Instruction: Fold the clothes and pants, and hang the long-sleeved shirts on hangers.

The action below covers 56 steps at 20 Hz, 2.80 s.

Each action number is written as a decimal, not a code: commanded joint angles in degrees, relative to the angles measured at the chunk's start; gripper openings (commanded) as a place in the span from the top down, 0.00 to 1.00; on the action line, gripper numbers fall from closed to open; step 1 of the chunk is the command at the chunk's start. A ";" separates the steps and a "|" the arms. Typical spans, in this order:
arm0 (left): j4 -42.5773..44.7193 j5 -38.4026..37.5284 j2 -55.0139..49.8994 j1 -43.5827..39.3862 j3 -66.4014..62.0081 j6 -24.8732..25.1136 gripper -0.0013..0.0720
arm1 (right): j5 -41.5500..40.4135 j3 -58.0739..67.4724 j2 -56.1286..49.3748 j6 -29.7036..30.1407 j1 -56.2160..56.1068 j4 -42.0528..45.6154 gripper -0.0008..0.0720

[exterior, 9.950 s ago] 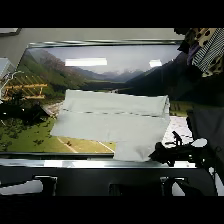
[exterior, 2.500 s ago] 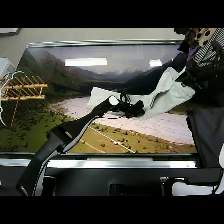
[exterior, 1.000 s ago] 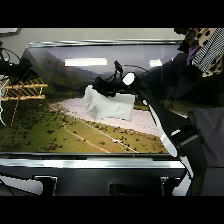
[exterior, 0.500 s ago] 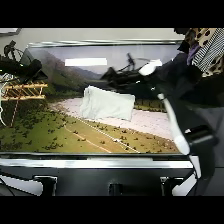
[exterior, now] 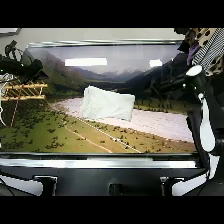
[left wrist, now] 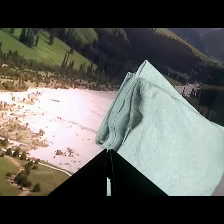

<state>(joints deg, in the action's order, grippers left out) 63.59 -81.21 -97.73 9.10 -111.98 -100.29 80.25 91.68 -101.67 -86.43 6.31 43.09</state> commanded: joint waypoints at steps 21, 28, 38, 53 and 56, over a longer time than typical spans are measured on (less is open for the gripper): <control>0.11 0.96 -0.20 -0.02 0.02 2.62 0.96 | -24.96 -15.87 1.38 7.91 -7.48 -20.39 0.94; 0.11 -0.94 -0.20 0.00 0.02 2.62 0.96 | -25.75 -10.34 7.61 0.90 9.40 -19.61 0.94; 0.09 -1.38 -0.20 -0.02 0.02 2.58 0.96 | -27.78 -10.32 23.45 -16.26 32.28 -2.14 0.94; 0.07 -6.01 -0.20 -0.02 0.02 2.99 0.96 | -2.62 -10.34 36.59 -42.53 35.04 46.34 0.94; 0.07 -6.47 -0.20 -0.02 0.02 2.99 0.96 | 0.50 -11.96 36.68 -38.16 35.01 53.59 0.94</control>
<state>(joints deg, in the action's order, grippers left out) 63.66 -86.96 -97.91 9.10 -111.98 -97.43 75.09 80.90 -65.54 -126.91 41.30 86.59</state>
